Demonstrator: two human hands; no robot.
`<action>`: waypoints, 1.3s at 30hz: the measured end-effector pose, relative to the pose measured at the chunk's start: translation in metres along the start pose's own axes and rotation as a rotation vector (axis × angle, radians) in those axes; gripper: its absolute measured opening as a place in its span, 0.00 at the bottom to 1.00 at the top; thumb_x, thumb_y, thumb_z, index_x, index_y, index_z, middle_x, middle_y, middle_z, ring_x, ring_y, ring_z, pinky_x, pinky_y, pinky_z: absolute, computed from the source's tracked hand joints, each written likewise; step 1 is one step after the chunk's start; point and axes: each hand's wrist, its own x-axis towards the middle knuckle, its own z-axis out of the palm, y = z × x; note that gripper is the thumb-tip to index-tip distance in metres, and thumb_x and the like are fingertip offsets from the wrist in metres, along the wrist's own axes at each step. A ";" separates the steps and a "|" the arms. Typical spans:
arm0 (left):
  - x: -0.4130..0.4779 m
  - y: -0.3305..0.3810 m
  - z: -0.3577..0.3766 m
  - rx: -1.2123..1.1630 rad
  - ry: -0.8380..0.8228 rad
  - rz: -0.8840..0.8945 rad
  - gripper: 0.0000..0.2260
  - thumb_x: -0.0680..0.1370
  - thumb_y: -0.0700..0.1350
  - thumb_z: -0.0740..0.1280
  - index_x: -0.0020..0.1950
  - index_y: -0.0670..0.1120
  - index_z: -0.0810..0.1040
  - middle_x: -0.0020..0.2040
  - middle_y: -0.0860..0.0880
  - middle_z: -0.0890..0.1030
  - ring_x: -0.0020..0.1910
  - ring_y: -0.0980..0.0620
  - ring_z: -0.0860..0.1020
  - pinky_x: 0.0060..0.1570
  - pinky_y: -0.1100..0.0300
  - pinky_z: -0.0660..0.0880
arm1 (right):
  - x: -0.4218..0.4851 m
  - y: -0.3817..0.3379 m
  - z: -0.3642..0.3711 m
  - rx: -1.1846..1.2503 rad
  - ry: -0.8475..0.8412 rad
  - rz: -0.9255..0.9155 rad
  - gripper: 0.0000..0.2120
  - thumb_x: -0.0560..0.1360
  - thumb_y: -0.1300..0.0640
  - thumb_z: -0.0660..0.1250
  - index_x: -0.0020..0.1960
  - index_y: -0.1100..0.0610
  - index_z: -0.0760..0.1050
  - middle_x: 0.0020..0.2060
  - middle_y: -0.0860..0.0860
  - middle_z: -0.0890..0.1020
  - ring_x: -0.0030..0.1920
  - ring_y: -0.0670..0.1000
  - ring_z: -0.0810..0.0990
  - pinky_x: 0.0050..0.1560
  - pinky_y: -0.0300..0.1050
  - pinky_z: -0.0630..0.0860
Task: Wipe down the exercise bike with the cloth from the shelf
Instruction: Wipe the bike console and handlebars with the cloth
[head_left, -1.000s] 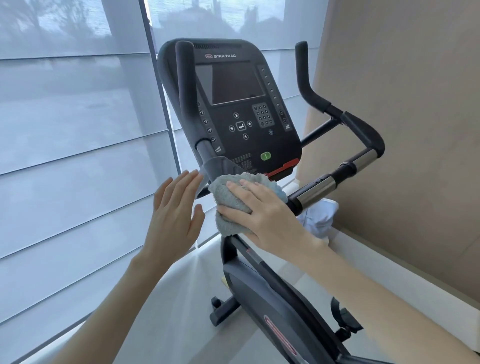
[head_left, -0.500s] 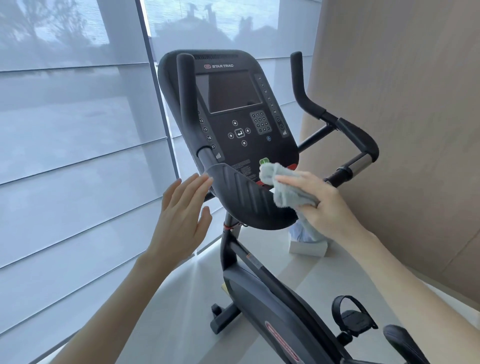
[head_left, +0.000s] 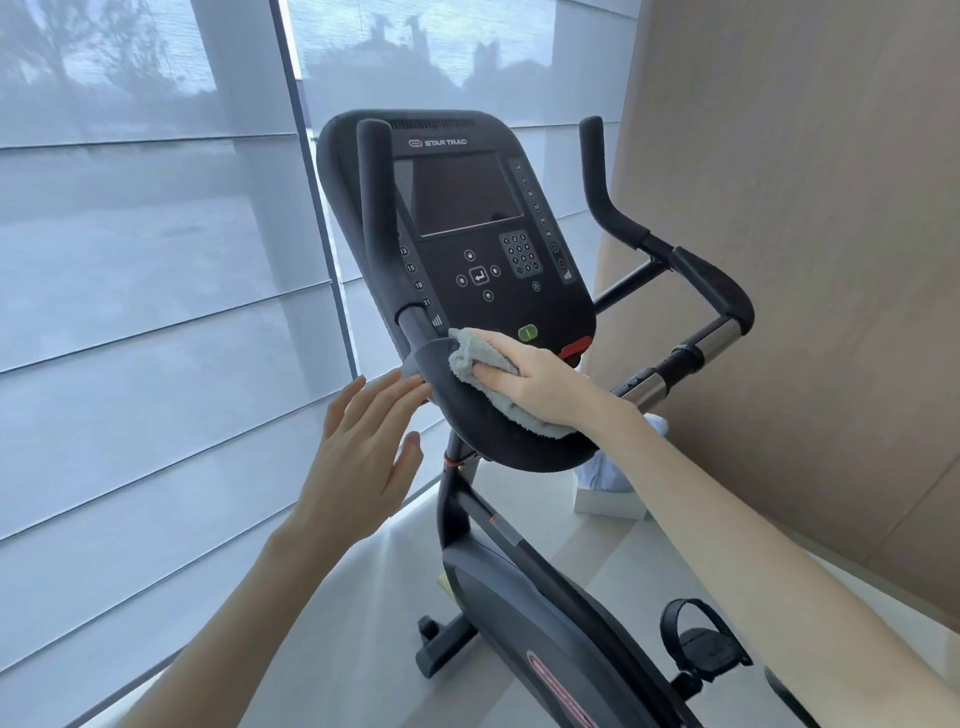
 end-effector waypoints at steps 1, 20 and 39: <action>0.000 0.000 0.000 0.001 0.002 -0.001 0.20 0.78 0.44 0.53 0.67 0.42 0.73 0.67 0.47 0.74 0.69 0.45 0.68 0.71 0.44 0.58 | -0.005 0.003 0.000 -0.038 0.009 0.003 0.20 0.79 0.45 0.58 0.70 0.37 0.60 0.65 0.44 0.74 0.66 0.46 0.70 0.67 0.44 0.65; 0.004 -0.012 -0.005 -0.007 0.111 -0.013 0.19 0.78 0.42 0.54 0.67 0.40 0.72 0.66 0.43 0.74 0.69 0.43 0.68 0.71 0.46 0.57 | -0.028 -0.051 -0.007 -0.144 0.302 -0.198 0.15 0.80 0.55 0.60 0.66 0.56 0.72 0.61 0.54 0.75 0.63 0.51 0.72 0.67 0.45 0.65; -0.010 -0.002 -0.003 -0.017 0.071 -0.001 0.20 0.78 0.42 0.54 0.69 0.39 0.70 0.68 0.44 0.72 0.70 0.44 0.67 0.71 0.47 0.58 | -0.064 -0.005 0.053 -1.085 0.387 -0.545 0.13 0.75 0.57 0.65 0.58 0.50 0.79 0.64 0.57 0.76 0.60 0.62 0.77 0.59 0.57 0.75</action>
